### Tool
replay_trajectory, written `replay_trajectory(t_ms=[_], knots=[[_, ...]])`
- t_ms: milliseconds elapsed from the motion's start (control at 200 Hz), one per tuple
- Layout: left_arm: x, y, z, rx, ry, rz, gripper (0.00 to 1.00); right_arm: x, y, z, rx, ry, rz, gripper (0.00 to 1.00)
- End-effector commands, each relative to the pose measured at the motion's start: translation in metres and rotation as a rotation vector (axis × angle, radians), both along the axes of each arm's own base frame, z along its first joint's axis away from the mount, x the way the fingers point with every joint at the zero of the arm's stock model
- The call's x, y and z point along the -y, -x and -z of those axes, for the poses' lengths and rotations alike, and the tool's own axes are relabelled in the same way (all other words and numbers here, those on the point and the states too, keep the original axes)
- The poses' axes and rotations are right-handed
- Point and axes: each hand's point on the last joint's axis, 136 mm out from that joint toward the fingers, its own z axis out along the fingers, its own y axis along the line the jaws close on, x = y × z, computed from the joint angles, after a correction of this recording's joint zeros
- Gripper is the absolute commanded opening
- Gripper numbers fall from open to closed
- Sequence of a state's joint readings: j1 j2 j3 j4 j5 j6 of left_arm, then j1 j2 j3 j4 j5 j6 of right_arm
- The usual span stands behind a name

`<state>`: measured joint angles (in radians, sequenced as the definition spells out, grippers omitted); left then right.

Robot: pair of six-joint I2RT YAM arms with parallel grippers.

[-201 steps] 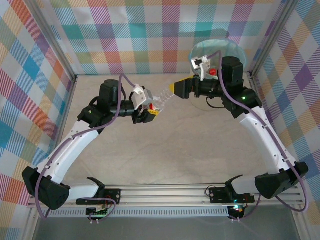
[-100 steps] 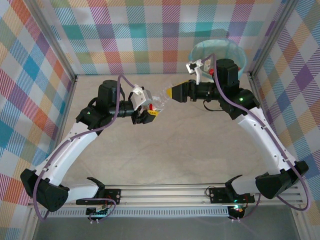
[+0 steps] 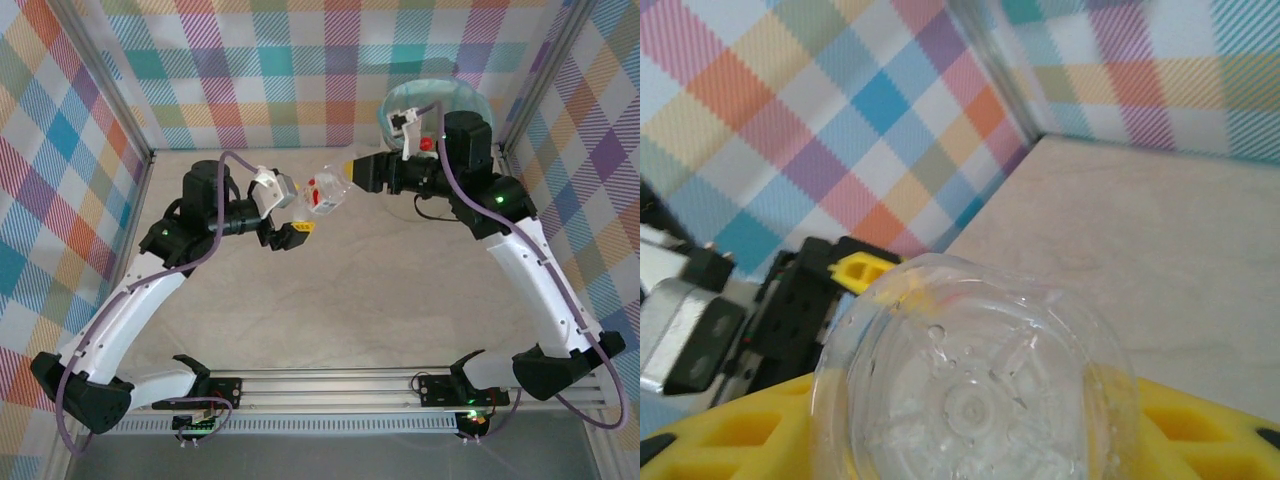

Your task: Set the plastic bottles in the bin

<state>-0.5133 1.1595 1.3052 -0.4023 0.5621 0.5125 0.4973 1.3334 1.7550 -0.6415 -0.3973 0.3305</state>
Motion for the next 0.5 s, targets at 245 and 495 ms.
replay_trajectory(t_ms=[245,495], knots=[[-0.027,0.019,-0.051,0.176,0.056,-0.101,0.87,0.09,-0.064,-0.09,0.446,0.371,0.542,0.51],[-0.039,0.018,-0.026,0.171,-0.002,-0.16,0.88,0.111,-0.145,-0.098,0.625,0.76,0.789,0.51]])
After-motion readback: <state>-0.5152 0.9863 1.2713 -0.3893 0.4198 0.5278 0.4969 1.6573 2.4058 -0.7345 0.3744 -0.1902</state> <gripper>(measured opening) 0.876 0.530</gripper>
